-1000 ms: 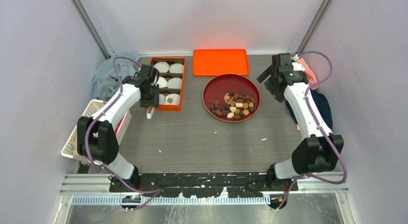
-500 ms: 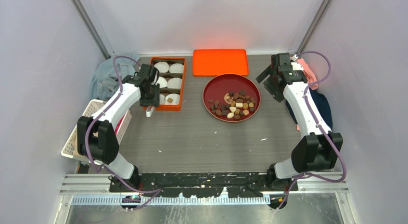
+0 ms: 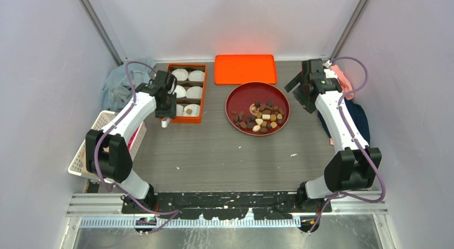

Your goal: Pack the chocolate

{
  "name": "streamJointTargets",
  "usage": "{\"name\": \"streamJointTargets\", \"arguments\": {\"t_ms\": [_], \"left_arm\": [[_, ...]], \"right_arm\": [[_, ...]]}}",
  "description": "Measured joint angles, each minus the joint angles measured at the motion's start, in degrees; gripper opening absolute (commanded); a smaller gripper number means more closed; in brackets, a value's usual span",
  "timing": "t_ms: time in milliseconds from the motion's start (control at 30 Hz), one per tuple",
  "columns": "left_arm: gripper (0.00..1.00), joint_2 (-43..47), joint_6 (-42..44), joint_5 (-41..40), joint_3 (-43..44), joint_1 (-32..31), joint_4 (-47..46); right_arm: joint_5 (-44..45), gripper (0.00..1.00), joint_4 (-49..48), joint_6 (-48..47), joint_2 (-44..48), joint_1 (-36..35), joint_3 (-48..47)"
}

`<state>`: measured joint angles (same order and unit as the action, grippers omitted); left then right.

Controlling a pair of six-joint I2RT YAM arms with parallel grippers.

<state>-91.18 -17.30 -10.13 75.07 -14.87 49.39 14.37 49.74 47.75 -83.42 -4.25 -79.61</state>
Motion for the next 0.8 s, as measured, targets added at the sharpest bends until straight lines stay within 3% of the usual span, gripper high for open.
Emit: {"name": "streamJointTargets", "arguments": {"t_ms": [300, 433, 633, 800], "left_arm": [[0.16, 2.95, 1.01, -0.92, 4.55, 0.00, 1.97], [0.02, 4.55, 1.07, -1.01, 5.84, 0.00, 2.21], [0.00, 5.35, 1.20, 1.36, 8.09, 0.00, 2.78], [0.00, 6.82, 0.70, 11.43, 8.31, -0.02, 1.46]], "right_arm": [[-0.37, 0.95, -0.04, 0.00, -0.44, 0.00, 0.00], [-0.52, 0.96, -0.07, -0.02, -0.57, 0.00, 0.00], [-0.57, 0.96, -0.42, -0.02, -0.57, 0.00, 0.00], [-0.57, 0.96, -0.44, -0.24, -0.55, 0.00, 0.00]]}}
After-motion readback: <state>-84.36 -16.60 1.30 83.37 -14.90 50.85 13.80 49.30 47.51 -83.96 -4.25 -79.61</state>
